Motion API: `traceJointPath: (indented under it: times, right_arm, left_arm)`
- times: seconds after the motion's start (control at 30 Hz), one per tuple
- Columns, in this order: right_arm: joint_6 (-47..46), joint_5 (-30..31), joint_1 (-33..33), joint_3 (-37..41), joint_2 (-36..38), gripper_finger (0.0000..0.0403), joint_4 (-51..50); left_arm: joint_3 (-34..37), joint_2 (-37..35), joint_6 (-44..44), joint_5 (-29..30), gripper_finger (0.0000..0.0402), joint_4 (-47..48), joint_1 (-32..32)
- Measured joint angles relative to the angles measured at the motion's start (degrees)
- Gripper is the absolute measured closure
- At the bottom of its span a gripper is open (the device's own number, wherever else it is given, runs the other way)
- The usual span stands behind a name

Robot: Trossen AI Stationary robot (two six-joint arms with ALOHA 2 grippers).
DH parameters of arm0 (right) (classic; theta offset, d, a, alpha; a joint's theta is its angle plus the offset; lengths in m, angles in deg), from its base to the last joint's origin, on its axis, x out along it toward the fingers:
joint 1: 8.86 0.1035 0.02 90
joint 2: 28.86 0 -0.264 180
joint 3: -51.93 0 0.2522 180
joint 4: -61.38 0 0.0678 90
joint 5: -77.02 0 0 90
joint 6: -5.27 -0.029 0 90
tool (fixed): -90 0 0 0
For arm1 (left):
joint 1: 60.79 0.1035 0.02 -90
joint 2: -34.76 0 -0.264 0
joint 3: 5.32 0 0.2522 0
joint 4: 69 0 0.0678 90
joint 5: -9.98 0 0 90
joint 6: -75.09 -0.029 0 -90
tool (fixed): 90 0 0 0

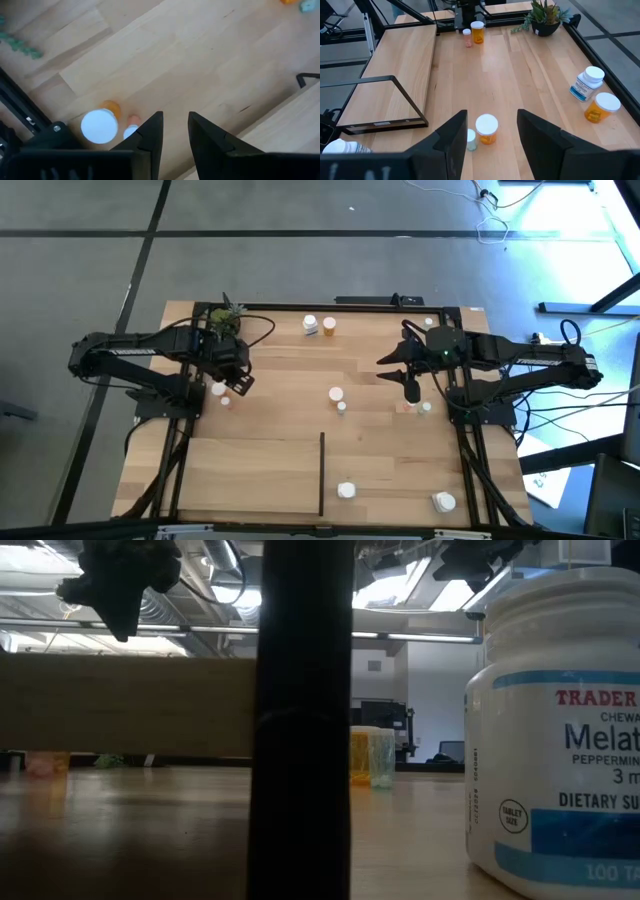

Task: Pick and place medicine bottles onto shelf by color
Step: Put the bottom left big orange pill bottle on the shelf

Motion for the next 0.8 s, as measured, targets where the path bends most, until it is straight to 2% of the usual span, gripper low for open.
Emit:
traceJointPath:
  times: [0.2, 0.33, 0.53, 0.67, 0.8]
  right_arm:
    - [-0.02, 0.0, 0.0, 0.0, 0.0, 0.0228, 0.0]
    - [0.0, -0.01, 0.0, 0.0, 0.0, 0.0228, 0.01]
    - [-0.01, -0.02, 0.0, 0.0, 0.0, 0.0228, 0.01]
    - [-0.01, -0.01, 0.0, 0.0, 0.0, 0.0228, 0.01]
    - [-0.02, 0.0, 0.0, 0.0, 0.0, 0.0228, 0.01]
  left_arm:
    - [0.0, 0.0, -0.23, 0.02, 0.0317, 1.44, -0.06]
    - [0.0, 0.0, -4.35, 0.61, 0.0317, 1.84, -0.11]
    - [0.0, 0.0, -5.97, -0.97, 0.0312, 2.97, -0.11]
    - [0.0, 0.0, -5.97, -0.41, 0.0282, 3.92, -0.11]
    - [0.0, 0.0, -5.98, 0.89, 0.0235, 4.08, -0.11]
